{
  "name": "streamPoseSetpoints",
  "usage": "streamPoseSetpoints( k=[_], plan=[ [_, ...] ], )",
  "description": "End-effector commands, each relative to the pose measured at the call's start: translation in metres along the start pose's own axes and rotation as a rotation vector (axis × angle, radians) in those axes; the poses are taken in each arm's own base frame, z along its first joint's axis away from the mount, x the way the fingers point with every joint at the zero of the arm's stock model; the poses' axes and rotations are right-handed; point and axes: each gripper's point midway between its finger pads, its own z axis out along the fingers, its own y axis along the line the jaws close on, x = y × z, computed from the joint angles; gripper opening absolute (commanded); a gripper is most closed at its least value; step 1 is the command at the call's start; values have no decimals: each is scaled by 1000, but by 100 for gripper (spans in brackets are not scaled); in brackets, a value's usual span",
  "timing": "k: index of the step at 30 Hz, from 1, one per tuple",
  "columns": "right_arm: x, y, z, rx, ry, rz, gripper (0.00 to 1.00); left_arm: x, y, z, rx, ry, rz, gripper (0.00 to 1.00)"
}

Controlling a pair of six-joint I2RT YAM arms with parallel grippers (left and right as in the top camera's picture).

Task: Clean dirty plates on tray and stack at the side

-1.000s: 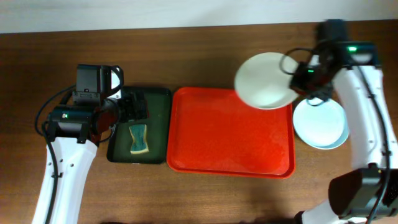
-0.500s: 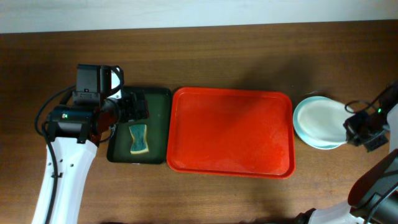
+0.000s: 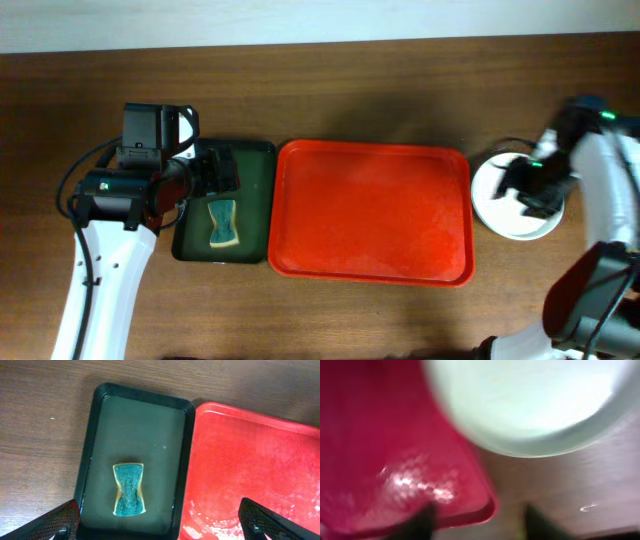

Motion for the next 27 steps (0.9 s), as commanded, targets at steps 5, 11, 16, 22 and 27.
streamPoseSetpoints(
  k=[5, 11, 16, 22, 27],
  plan=[
    [92, 151, 24, 16, 49, -755, 17, -1, -3, 0, 10, -2, -2, 99],
    [166, 252, 46, -86, -85, -1180, 45, -26, -2, -3, 8, -104, -4, 99],
    [225, 293, 73, -103, -120, -1532, 48, -15, 84, -7, -130, -42, -242, 99],
    [249, 306, 118, -6, -134, -1668, 45, -8, 121, -11, -146, -22, -368, 99],
    [256, 304, 139, 90, -148, -1719, 39, -8, 121, -11, -146, -21, -368, 99]
  ],
)
